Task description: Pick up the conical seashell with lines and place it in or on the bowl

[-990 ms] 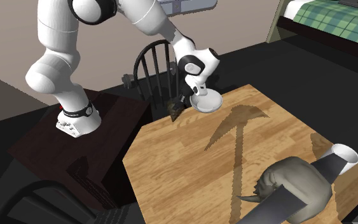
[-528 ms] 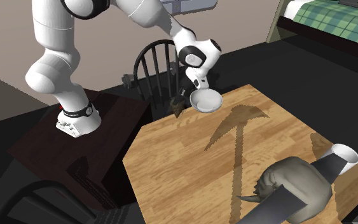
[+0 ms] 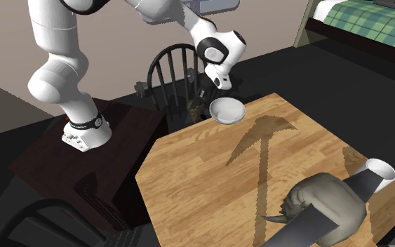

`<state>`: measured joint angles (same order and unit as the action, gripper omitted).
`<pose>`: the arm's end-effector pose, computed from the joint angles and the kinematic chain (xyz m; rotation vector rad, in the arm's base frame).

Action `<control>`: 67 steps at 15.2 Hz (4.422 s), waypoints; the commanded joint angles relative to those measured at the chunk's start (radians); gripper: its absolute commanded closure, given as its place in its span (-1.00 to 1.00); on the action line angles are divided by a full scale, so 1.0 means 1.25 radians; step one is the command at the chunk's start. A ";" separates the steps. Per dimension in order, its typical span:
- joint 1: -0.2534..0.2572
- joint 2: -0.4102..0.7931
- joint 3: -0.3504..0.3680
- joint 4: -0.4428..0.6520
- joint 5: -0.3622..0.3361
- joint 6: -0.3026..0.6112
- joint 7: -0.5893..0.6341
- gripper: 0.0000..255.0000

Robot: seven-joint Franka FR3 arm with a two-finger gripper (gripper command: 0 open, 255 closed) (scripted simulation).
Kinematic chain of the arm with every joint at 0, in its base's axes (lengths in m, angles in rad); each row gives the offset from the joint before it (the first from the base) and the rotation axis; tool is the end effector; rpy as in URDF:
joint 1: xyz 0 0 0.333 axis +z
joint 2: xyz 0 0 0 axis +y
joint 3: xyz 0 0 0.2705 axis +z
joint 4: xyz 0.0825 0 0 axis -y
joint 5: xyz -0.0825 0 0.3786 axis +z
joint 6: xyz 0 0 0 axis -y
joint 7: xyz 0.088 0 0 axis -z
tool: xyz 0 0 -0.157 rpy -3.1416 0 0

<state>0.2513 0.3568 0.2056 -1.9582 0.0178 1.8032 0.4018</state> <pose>0.4523 0.2296 0.1860 2.9204 0.0764 -0.7403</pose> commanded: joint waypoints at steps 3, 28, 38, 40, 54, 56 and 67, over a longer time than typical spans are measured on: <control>-0.002 -0.024 0.002 0.010 0.004 -0.034 -0.001 1.00; 0.168 0.515 0.016 0.883 -0.031 -0.357 0.142 1.00; 0.167 0.552 0.012 0.840 -0.036 -0.279 0.135 1.00; 0.167 0.555 0.011 0.838 -0.036 -0.273 0.134 1.00; 0.173 0.584 0.010 0.914 -0.038 -0.321 0.134 -1.00; 0.182 0.620 0.009 1.008 -0.040 -0.377 0.133 -1.00; 0.079 0.450 0.054 0.606 0.088 0.003 0.239 -1.00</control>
<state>0.3847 0.9813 0.2565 -1.0527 0.0754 1.6398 0.6612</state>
